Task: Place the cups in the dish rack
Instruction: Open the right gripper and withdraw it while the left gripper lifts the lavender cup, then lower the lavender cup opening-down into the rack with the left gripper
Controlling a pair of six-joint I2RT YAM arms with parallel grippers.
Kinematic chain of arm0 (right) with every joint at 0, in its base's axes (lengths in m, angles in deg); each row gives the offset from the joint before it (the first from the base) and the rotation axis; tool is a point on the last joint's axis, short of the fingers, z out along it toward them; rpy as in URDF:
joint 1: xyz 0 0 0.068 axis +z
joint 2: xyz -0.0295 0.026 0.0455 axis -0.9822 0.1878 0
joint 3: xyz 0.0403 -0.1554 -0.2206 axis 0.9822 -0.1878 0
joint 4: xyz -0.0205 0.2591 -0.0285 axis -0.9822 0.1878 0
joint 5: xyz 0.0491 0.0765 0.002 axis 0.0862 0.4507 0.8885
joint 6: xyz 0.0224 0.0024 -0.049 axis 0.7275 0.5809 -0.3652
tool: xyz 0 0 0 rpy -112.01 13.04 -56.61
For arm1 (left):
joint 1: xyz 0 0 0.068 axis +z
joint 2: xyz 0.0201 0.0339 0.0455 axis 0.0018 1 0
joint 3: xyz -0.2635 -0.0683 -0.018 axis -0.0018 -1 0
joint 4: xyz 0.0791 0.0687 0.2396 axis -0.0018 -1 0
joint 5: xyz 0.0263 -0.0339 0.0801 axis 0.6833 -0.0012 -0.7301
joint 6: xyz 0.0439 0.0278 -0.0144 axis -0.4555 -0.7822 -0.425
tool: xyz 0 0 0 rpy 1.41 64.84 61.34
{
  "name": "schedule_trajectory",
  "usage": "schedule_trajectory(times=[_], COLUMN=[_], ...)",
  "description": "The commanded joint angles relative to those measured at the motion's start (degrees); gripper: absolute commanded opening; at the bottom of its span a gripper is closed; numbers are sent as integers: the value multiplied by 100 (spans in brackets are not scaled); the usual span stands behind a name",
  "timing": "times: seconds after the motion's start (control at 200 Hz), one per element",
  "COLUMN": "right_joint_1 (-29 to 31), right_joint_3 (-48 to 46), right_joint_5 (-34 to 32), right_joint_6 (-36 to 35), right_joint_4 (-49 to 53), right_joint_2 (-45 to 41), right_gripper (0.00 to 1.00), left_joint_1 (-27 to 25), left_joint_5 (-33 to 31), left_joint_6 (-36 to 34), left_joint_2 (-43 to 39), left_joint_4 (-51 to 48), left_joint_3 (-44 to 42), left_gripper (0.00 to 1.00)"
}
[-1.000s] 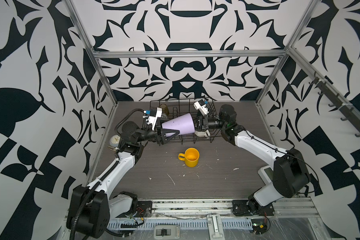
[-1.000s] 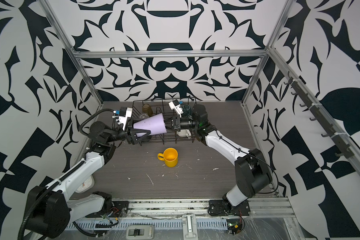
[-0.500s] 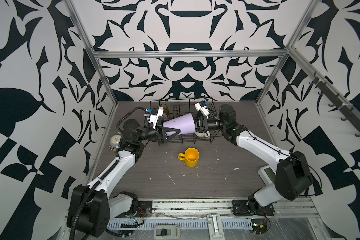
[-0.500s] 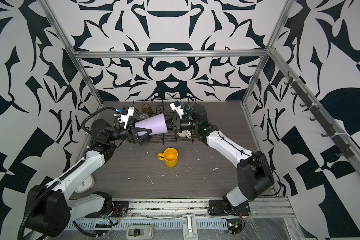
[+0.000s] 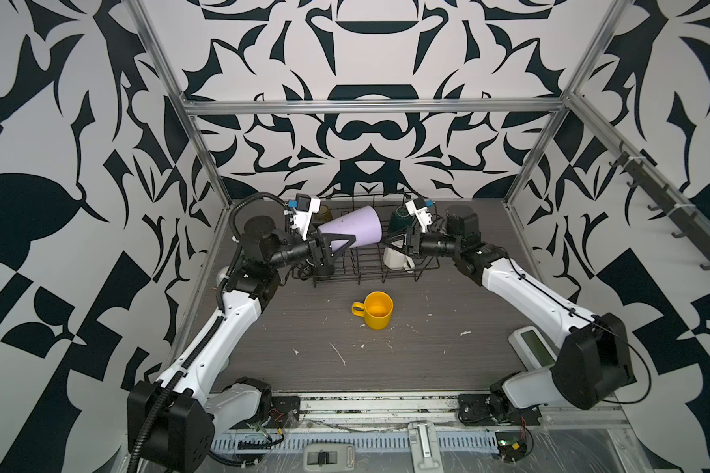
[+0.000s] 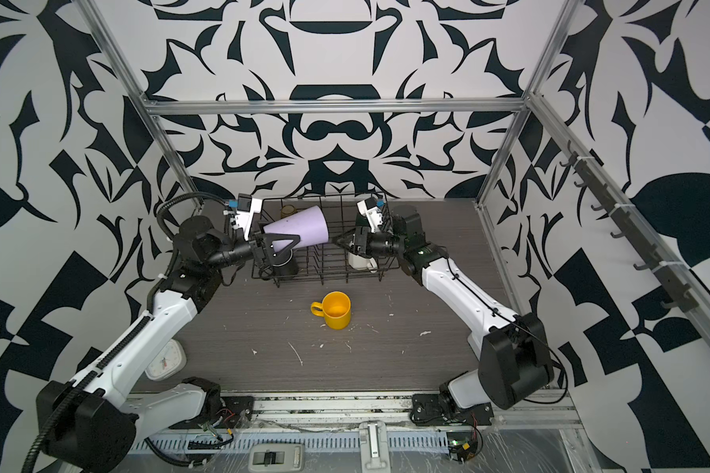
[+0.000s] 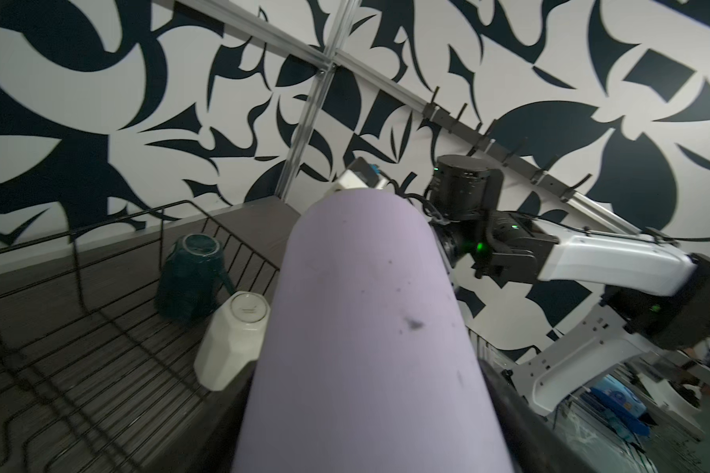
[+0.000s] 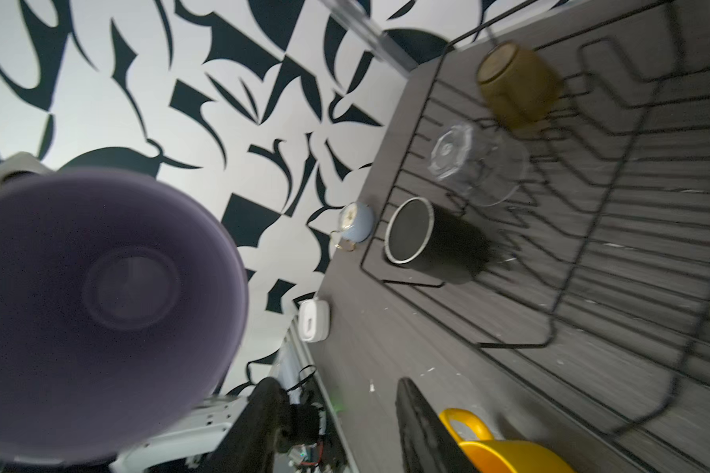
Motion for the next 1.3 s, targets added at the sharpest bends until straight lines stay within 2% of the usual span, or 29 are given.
schedule_trajectory(times=[0.0,0.115,0.21,0.42,0.55,0.595,0.995,1.295], right_joint_1=[-23,-24,-23,-18,-24,-29,-24,-23], right_joint_3=[214,114,11,-291,-373,-399,-479,-626], right_joint_5=[-1111,-1865,-2284,-2695,-2754,-2770,-2596,-2492], right_joint_6=[-1015,-1405,-1594,-1756,-1824,-1842,-1959,-1969], right_joint_4=[1010,1380,1574,1621,1675,1677,1763,1746], right_joint_2=[-505,-866,-1115,-1513,-1619,-1641,-1577,-1625], right_gripper=[52,58,63,74,78,82,83,83], left_joint_1=[-4,1,-3,0,-9,-16,-328,-511], left_joint_5=[-1006,-1607,-2073,-2825,-3214,-3331,-4215,-4672], left_joint_6=[-411,-506,-515,-602,-638,-668,-1068,-1177], left_joint_2=[224,614,1277,2469,3110,3336,4889,5661], left_joint_4=[-1286,-2120,-2927,-4357,-5061,-5277,-6854,-7483], left_joint_3=[553,1192,1904,3461,4322,4591,6587,7432], left_gripper=[0,0,0,0,0,0,0,0])
